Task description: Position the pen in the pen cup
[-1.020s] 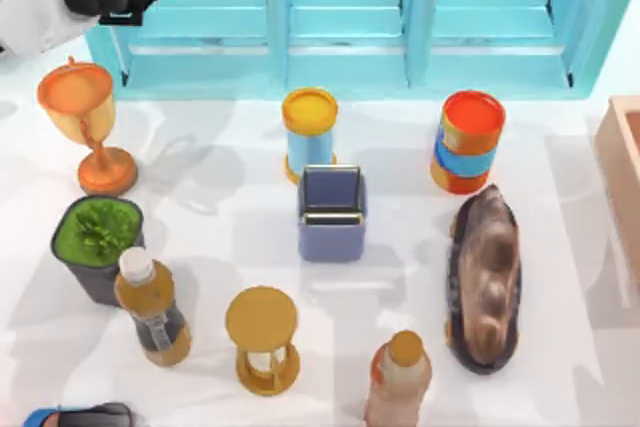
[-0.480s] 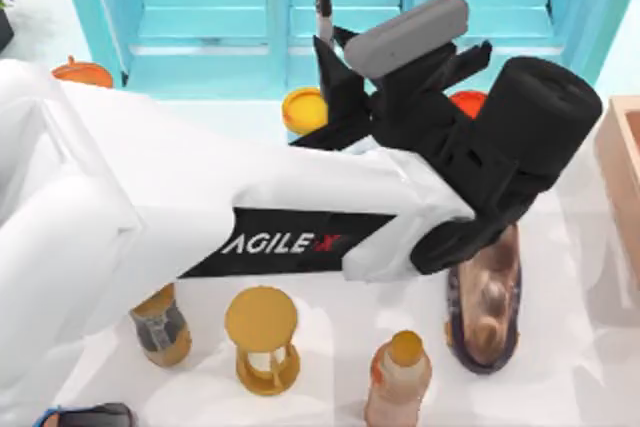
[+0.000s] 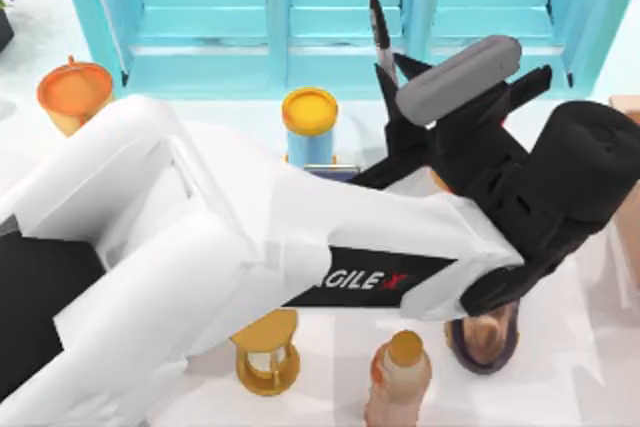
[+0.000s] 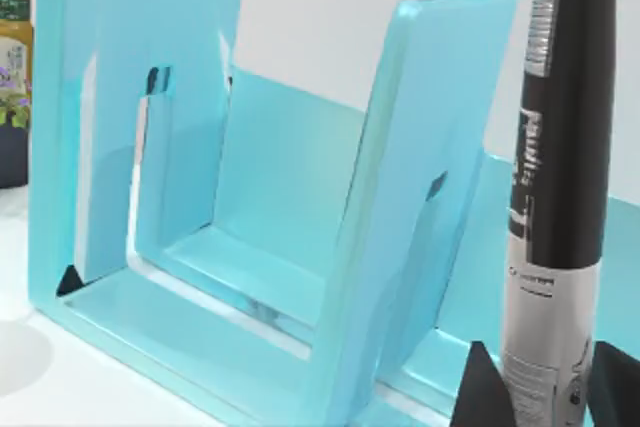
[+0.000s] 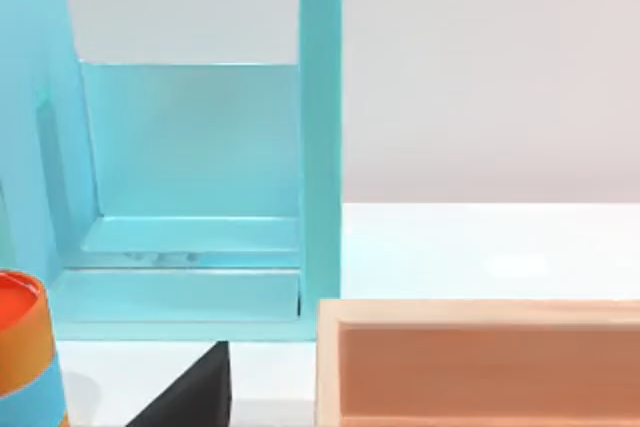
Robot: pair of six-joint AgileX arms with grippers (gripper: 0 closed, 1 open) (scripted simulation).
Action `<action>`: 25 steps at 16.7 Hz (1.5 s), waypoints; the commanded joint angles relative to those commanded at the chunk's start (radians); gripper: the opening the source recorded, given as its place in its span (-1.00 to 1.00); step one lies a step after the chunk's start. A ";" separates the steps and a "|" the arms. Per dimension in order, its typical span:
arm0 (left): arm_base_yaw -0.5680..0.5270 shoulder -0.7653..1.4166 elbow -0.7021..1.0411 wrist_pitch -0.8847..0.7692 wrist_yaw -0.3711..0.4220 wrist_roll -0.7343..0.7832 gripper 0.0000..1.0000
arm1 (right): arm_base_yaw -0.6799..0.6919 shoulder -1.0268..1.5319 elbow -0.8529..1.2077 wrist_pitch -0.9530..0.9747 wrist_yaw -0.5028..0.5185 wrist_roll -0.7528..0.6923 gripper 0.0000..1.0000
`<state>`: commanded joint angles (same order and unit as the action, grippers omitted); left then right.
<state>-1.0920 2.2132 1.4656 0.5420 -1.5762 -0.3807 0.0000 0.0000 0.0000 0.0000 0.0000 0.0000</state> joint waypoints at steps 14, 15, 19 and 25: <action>-0.002 -0.125 -0.077 -0.270 -0.116 -0.030 -1.00 | 0.000 0.000 0.000 0.000 0.000 0.000 1.00; -0.002 -0.125 -0.077 -0.270 -0.116 -0.030 -1.00 | 0.000 0.000 0.000 0.000 0.000 0.000 1.00; -0.002 -0.125 -0.077 -0.270 -0.116 -0.030 -0.40 | 0.000 0.000 0.000 0.000 0.000 0.000 1.00; -0.002 -0.125 -0.077 -0.270 -0.116 -0.030 0.51 | 0.000 0.000 0.000 0.000 0.000 0.000 1.00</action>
<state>-1.0945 2.0886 1.3886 0.2722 -1.6920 -0.4108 0.0000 0.0000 0.0000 0.0000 0.0000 0.0000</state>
